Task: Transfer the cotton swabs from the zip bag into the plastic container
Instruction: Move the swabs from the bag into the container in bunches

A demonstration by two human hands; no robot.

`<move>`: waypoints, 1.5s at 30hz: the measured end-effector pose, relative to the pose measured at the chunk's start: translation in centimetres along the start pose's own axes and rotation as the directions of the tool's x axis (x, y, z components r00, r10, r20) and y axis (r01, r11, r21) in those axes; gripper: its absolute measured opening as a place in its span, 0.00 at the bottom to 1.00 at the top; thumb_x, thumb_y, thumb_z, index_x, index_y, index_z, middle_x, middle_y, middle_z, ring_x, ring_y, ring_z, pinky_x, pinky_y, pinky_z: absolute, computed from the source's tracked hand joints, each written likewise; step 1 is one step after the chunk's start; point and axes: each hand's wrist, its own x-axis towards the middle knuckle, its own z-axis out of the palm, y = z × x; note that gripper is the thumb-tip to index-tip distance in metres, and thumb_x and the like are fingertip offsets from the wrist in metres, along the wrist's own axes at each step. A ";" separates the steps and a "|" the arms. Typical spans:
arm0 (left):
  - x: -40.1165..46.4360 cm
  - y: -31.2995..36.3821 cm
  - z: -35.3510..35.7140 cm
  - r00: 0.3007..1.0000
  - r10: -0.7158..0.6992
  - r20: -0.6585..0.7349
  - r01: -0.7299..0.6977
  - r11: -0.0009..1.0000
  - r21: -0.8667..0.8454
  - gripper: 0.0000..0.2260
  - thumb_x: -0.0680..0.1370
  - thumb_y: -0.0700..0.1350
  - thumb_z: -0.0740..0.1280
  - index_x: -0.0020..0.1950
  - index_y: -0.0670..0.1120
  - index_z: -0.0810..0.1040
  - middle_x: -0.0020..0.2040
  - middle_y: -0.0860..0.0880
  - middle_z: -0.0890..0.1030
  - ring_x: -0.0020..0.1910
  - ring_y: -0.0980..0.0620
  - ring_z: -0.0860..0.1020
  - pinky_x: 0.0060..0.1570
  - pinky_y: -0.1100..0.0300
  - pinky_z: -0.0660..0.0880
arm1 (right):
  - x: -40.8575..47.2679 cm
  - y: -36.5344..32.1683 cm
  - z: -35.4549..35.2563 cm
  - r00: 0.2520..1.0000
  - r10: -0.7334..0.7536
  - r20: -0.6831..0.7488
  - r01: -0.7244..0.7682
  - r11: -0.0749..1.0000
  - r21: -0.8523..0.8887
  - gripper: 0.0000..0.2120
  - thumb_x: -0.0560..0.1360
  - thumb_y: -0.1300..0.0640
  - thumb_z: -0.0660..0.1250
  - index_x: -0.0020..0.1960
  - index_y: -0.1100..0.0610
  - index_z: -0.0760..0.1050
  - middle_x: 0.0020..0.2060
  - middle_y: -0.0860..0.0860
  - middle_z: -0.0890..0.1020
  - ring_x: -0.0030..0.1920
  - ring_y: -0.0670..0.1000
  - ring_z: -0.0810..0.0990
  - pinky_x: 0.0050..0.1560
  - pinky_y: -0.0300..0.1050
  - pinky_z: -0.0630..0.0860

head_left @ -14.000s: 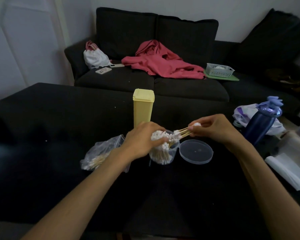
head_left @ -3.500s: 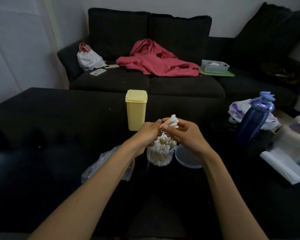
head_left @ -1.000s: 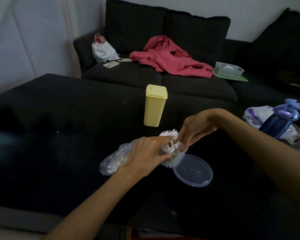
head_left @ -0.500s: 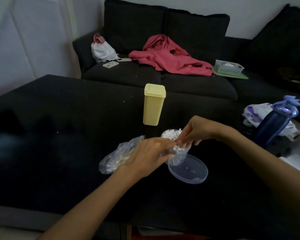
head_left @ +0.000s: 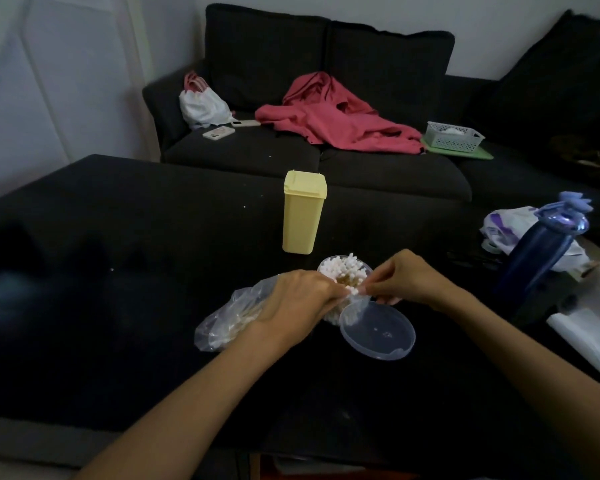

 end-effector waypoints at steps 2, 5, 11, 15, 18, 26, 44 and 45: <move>0.9 0.1 0.2 0.998 -0.064 0.029 0.064 0.998 0.012 0.12 0.79 0.54 0.60 0.58 0.55 0.80 0.52 0.52 0.82 0.53 0.52 0.79 0.51 0.52 0.76 | 0.5 -0.4 -0.3 1.000 0.003 -0.025 -0.004 0.999 -0.043 0.03 0.72 0.60 0.71 0.45 0.58 0.82 0.40 0.51 0.83 0.35 0.44 0.80 0.30 0.31 0.73; 1.5 0.3 -0.4 0.980 -0.197 0.040 0.201 0.960 -0.195 0.15 0.76 0.50 0.68 0.62 0.57 0.77 0.58 0.54 0.81 0.56 0.54 0.78 0.57 0.54 0.75 | 0.3 -1.1 -1.7 1.000 0.012 -0.027 -0.014 0.997 -0.076 0.02 0.73 0.58 0.70 0.45 0.54 0.80 0.41 0.50 0.83 0.37 0.44 0.80 0.32 0.33 0.73; -2.4 -2.8 -4.0 0.903 -0.428 -0.038 0.387 0.850 -0.358 0.16 0.75 0.43 0.71 0.59 0.60 0.78 0.57 0.57 0.80 0.58 0.60 0.76 0.59 0.54 0.75 | -3.6 -3.5 -1.9 0.956 -0.172 -0.239 0.202 0.973 0.109 0.04 0.73 0.57 0.71 0.48 0.52 0.81 0.39 0.48 0.84 0.34 0.40 0.81 0.31 0.30 0.72; -6.8 -4.5 -4.6 0.820 -0.563 -0.106 0.483 0.778 -0.401 0.11 0.76 0.45 0.69 0.55 0.59 0.80 0.52 0.58 0.81 0.53 0.62 0.77 0.53 0.61 0.76 | -4.2 -4.3 3.0 0.948 -0.210 -0.237 0.256 0.950 0.180 0.05 0.74 0.58 0.69 0.49 0.51 0.81 0.39 0.47 0.83 0.38 0.41 0.81 0.32 0.31 0.74; -8.3 -5.3 -4.8 0.786 -0.612 -0.088 0.549 0.756 -0.357 0.10 0.77 0.48 0.67 0.58 0.57 0.80 0.53 0.57 0.81 0.51 0.62 0.76 0.49 0.63 0.74 | -3.1 -4.5 7.3 0.944 -0.242 -0.226 0.275 0.952 0.132 0.07 0.75 0.60 0.68 0.52 0.54 0.81 0.43 0.50 0.84 0.43 0.43 0.82 0.42 0.34 0.79; -9.1 -5.6 -4.4 0.802 -0.534 0.269 0.579 0.806 -0.125 0.24 0.76 0.58 0.65 0.71 0.55 0.67 0.63 0.54 0.75 0.60 0.54 0.75 0.54 0.56 0.74 | -1.3 -3.5 11.8 0.903 -0.404 -0.146 0.378 0.909 -0.175 0.13 0.77 0.60 0.63 0.58 0.51 0.80 0.51 0.48 0.83 0.49 0.44 0.80 0.55 0.45 0.77; -8.2 -7.8 -3.2 0.729 -0.429 0.534 0.565 0.817 -0.116 0.08 0.75 0.43 0.67 0.51 0.51 0.72 0.48 0.51 0.77 0.47 0.52 0.78 0.44 0.58 0.71 | -0.5 -3.6 13.1 0.925 -0.380 0.006 0.349 0.843 -0.410 0.16 0.75 0.54 0.65 0.63 0.49 0.74 0.54 0.50 0.73 0.53 0.51 0.77 0.52 0.48 0.75; -8.1 -7.7 -3.2 0.728 -0.426 0.537 0.563 0.818 -0.115 0.08 0.75 0.43 0.67 0.51 0.52 0.71 0.47 0.51 0.77 0.46 0.52 0.77 0.44 0.59 0.72 | -0.3 -3.7 13.1 0.931 -0.365 0.017 0.337 0.842 -0.421 0.15 0.75 0.54 0.66 0.61 0.51 0.75 0.54 0.51 0.74 0.53 0.52 0.77 0.52 0.49 0.75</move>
